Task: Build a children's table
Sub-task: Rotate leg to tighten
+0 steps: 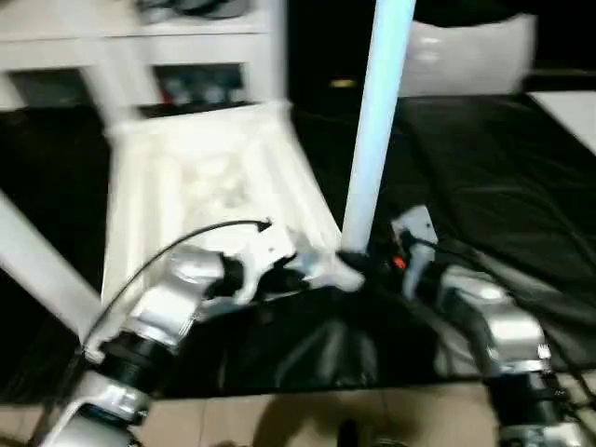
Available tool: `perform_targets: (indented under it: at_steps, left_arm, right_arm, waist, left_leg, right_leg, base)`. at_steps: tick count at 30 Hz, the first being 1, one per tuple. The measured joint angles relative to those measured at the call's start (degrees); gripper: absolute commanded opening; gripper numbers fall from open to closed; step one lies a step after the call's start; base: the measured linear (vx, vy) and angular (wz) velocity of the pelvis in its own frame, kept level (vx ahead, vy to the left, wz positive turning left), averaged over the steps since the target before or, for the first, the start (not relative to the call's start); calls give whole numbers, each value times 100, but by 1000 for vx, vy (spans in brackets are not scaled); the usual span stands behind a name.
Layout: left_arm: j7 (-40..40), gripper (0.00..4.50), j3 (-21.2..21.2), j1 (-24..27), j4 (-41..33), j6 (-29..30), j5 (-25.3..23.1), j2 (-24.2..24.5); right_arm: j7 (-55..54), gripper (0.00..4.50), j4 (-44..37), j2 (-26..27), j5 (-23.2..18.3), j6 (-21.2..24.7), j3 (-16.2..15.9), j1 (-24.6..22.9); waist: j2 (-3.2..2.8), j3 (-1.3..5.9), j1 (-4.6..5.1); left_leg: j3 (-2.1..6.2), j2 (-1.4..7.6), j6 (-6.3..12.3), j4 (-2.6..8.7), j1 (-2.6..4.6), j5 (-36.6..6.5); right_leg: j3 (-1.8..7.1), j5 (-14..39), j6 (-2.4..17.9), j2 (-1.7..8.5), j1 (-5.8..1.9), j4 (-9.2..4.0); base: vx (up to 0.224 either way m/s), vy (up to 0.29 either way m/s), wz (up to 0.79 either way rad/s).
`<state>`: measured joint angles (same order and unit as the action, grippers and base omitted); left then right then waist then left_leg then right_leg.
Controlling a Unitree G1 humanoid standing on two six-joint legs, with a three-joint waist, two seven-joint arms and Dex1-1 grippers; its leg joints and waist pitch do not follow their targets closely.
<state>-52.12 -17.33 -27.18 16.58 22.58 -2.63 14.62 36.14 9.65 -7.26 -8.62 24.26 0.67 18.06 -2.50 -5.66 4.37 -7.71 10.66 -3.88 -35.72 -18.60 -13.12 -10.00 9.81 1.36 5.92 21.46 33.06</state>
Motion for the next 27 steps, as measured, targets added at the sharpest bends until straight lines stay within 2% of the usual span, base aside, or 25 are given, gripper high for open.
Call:
perform_targets:
  at_steps: [1,2,3,4,5,6,7,8,10,11,15,17,18,20,22,27]
  left_arm:
    - [242,0,20,-1,5,73,-94,-152]
    - [355,0,29,-2,1,101,-132,-217]
    - [514,0,109,-8,-1,150,-155,-297]
    - [686,0,153,-41,-2,240,-174,-433]
    - [822,0,148,-82,-6,319,-212,-574]
    - [936,0,123,-82,-6,360,-227,-692]
    - [1015,0,106,-87,-36,391,-286,-743]
    - [1031,0,106,-84,-36,398,-285,-759]
    - [1072,0,109,-90,-97,398,-282,-807]
    - [1079,0,82,-107,-130,398,-284,-809]
    - [909,0,-41,-119,-269,280,-254,-647]
    - [747,0,-60,-115,-285,219,-195,-499]
    - [657,0,-60,-110,-287,193,-155,-452]
    - [574,0,-57,-105,-288,167,-148,-368]
    - [390,0,-58,-51,-344,93,-127,-184]
    - [62,0,-82,23,-385,-127,-44,83]
  right_arm:
    - [-410,207,6,181,82,-7,44,15]
    - [-577,207,16,233,117,-6,56,52]
    - [-943,207,67,462,202,-6,89,155]
    - [-1300,207,71,688,244,-32,196,194]
    - [-1599,207,55,837,301,-88,299,197]
    - [-1727,207,41,869,305,-114,359,167]
    - [-1819,241,53,895,304,-118,378,185]
    - [-1840,261,44,903,303,-125,378,180]
    - [-1852,277,-44,904,276,-163,400,177]
    - [-1852,281,-82,907,250,-184,405,163]
    - [-1660,324,-277,743,196,-221,376,-26]
    - [-1256,328,-327,478,87,-248,330,-204]
    - [-1104,353,-328,394,29,-234,330,-279]
    - [-904,367,-327,276,-34,-239,324,-310]
    - [-390,390,-327,-118,-144,-313,234,-385]
    - [507,403,-324,-611,-369,-460,173,-424]
  waist:
    - [63,-26,16]
    - [42,-28,18]
    - [-58,-29,41]
    - [-217,-32,96]
    - [-218,-58,45]
    - [-145,-47,37]
    - [32,-32,53]
    - [8,-13,11]
    - [-35,34,-39]
    - [-40,55,-47]
    - [-36,77,-118]
    - [-25,81,-175]
    - [-23,80,-198]
    - [-19,77,-234]
    - [-7,70,-276]
    - [-2,68,-327]
  left_leg:
    - [-17,-75,-22,-31,97,-27]
    - [-26,-71,-7,-79,97,-97]
    - [60,-40,53,-72,17,-186]
    - [197,72,46,-92,-96,-190]
    - [235,110,-1,-85,-106,-175]
    - [169,75,-68,-89,-75,-132]
    - [129,-16,-72,-98,0,-132]
    - [158,-72,-73,-78,-22,-131]
    - [183,-88,-75,17,-102,-71]
    - [185,-85,-70,22,-152,-27]
    - [164,-79,-47,16,-246,-23]
    - [125,-75,-35,16,-247,-26]
    - [111,-72,-30,16,-244,-28]
    - [99,-71,-20,15,-239,-20]
    - [88,-70,-11,14,-234,-12]
    - [79,-66,-7,9,-236,-2]
  right_leg:
    - [55,-20,-1,-25,34,34]
    - [-52,-18,0,11,29,-18]
    - [-348,-18,-3,85,-26,-146]
    - [-584,16,-56,80,-117,-269]
    - [-431,198,-128,55,-106,-22]
    - [-53,210,-123,62,-132,177]
    - [157,220,-118,56,-89,312]
    - [162,250,-119,57,-90,310]
    - [198,246,-112,43,13,279]
    - [208,232,-102,35,58,281]
    - [225,198,-43,23,153,281]
    - [231,195,-35,23,159,280]
    - [234,190,-26,22,160,278]
    - [245,179,-10,22,161,278]
    - [271,157,-9,13,162,269]
    - [302,130,-5,-2,168,257]
  base:
    - [52,-47,17]
    - [59,4,-16]
    - [59,4,-16]
    - [145,81,-36]
    - [171,38,1]
    - [171,38,1]
    - [72,-31,3]
    - [0,0,0]
    - [0,0,0]
    - [55,-17,2]
    - [27,-4,1]
    - [0,0,0]
    - [0,0,0]
    - [0,0,0]
    - [0,0,0]
    - [0,0,0]
